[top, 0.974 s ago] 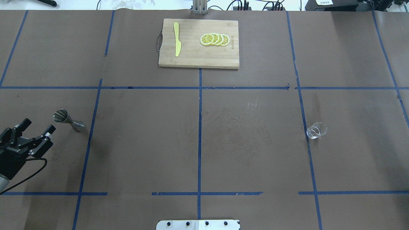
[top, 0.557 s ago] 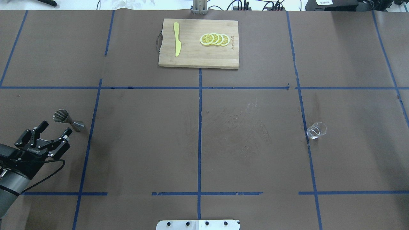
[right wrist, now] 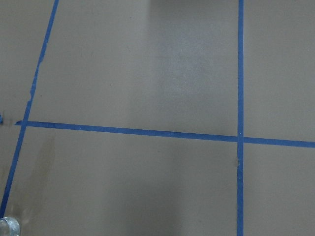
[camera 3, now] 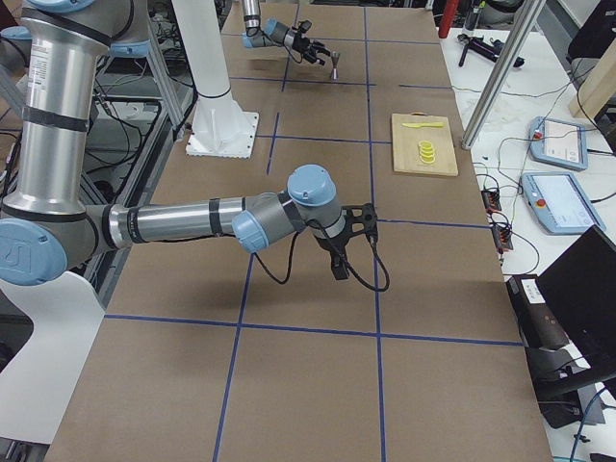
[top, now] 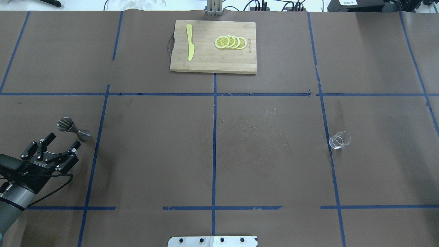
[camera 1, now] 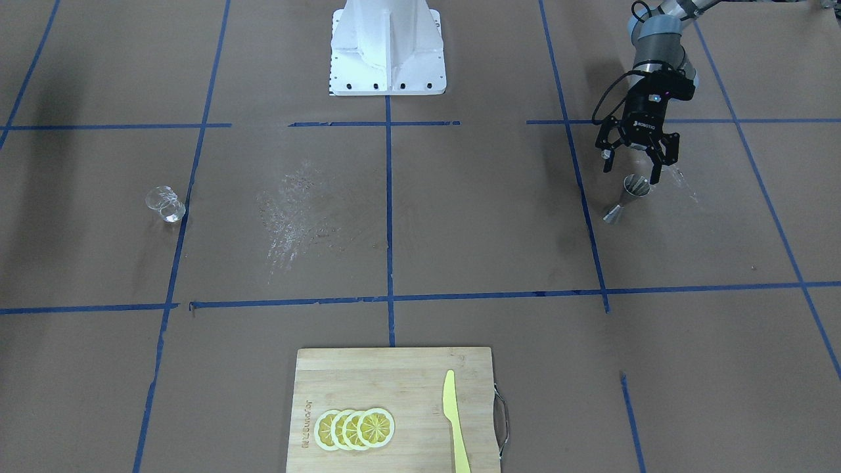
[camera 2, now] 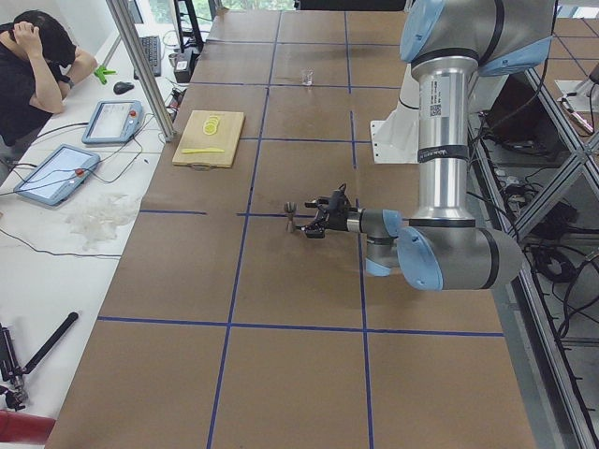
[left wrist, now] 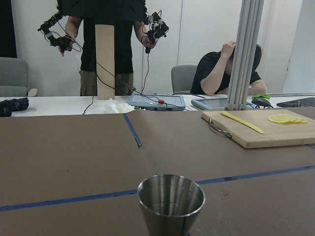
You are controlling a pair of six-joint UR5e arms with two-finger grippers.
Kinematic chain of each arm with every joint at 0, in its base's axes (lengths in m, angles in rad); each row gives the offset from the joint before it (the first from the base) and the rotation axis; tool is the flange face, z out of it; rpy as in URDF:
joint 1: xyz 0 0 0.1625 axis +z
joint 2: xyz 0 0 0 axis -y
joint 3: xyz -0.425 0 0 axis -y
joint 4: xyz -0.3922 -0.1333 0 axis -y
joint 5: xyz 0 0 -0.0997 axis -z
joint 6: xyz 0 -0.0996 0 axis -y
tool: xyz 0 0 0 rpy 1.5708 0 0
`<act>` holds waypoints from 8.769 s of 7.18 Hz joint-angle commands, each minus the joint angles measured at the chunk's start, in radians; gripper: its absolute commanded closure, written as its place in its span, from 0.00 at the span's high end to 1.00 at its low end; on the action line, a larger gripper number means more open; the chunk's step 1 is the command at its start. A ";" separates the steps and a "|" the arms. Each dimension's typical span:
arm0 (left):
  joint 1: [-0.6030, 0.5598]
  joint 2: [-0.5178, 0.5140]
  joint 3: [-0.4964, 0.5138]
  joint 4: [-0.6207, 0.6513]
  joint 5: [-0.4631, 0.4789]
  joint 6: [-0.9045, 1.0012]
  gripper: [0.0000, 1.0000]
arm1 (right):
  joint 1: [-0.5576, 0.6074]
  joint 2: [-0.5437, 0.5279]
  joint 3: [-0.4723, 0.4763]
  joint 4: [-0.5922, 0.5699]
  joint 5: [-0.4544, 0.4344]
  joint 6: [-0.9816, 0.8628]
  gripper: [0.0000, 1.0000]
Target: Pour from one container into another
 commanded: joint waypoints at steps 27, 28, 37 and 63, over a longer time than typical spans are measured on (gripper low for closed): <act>-0.109 -0.070 0.075 0.029 -0.152 -0.003 0.00 | 0.001 0.006 0.001 0.000 0.000 -0.001 1.00; -0.110 -0.070 0.069 0.024 -0.152 -0.003 0.00 | 0.001 0.007 0.001 0.000 0.000 -0.001 1.00; -0.521 -0.075 0.034 -0.188 -0.963 0.456 0.00 | 0.001 0.003 -0.005 -0.002 -0.002 -0.001 1.00; -0.518 -0.846 0.259 0.308 -1.408 0.693 0.00 | -1.144 -0.043 0.252 0.072 -1.428 1.217 1.00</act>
